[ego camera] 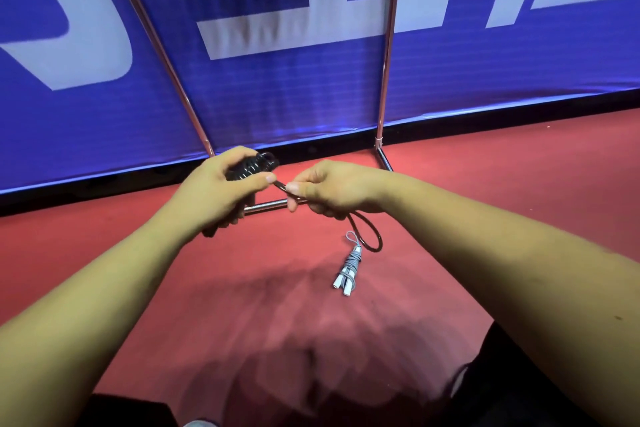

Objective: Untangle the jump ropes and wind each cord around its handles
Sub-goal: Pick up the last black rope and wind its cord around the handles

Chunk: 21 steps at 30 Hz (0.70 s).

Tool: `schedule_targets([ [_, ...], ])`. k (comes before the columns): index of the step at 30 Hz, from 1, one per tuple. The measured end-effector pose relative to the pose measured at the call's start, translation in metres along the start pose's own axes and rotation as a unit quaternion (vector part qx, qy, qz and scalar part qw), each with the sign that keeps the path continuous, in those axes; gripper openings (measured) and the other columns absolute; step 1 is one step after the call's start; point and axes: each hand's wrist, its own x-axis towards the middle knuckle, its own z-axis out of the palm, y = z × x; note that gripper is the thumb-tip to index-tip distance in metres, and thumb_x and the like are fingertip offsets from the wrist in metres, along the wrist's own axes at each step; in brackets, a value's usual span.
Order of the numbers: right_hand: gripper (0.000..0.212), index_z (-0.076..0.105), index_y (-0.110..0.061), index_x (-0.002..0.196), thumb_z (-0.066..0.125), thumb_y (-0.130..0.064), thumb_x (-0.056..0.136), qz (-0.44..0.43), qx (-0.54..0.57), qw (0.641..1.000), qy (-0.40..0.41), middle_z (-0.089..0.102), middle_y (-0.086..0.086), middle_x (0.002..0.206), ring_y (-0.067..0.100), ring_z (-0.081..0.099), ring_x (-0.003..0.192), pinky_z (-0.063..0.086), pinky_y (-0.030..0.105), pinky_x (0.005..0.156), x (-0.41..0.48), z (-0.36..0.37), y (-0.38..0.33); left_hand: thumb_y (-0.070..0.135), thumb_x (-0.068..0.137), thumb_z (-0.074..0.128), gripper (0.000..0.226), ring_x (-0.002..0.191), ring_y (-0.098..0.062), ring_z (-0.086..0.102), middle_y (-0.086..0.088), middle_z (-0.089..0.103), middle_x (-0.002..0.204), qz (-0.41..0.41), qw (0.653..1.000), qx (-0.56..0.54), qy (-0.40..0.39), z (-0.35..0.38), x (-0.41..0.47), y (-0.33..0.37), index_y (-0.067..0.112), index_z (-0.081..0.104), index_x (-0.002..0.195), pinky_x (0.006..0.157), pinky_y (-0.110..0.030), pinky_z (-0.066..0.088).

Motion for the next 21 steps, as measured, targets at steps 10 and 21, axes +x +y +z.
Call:
schedule_targets([
  [10, 0.014, 0.069, -0.012, 0.088, 0.058, -0.019, 0.094, -0.068, -0.315, 0.947, 0.003, 0.050, -0.001, 0.061, 0.016, 0.045, 0.058, 0.036, 0.028, 0.054, -0.005, 0.011, -0.025, 0.057, 0.080, 0.068, 0.035, 0.088, -0.017, 0.064, 0.021, 0.065, 0.083, 0.067, 0.930, 0.351, -0.087, 0.004, 0.010, -0.025, 0.048, 0.056, 0.112, 0.072, -0.030, 0.046],
  [21, 0.029, 0.064, -0.006, 0.075, 0.081, -0.029, 0.077, -0.106, -0.102, 0.983, 0.111, 0.051, -0.010, 0.053, 0.002, 0.038, 0.044, 0.031, 0.014, 0.044, -0.016, -0.018, -0.027, 0.057, 0.068, 0.076, 0.037, 0.040, -0.012, 0.052, 0.004, 0.054, 0.045, 0.055, 0.983, 0.136, -0.114, 0.025, -0.015, 0.012, 0.022, 0.065, 0.067, 0.042, -0.025, 0.038],
])
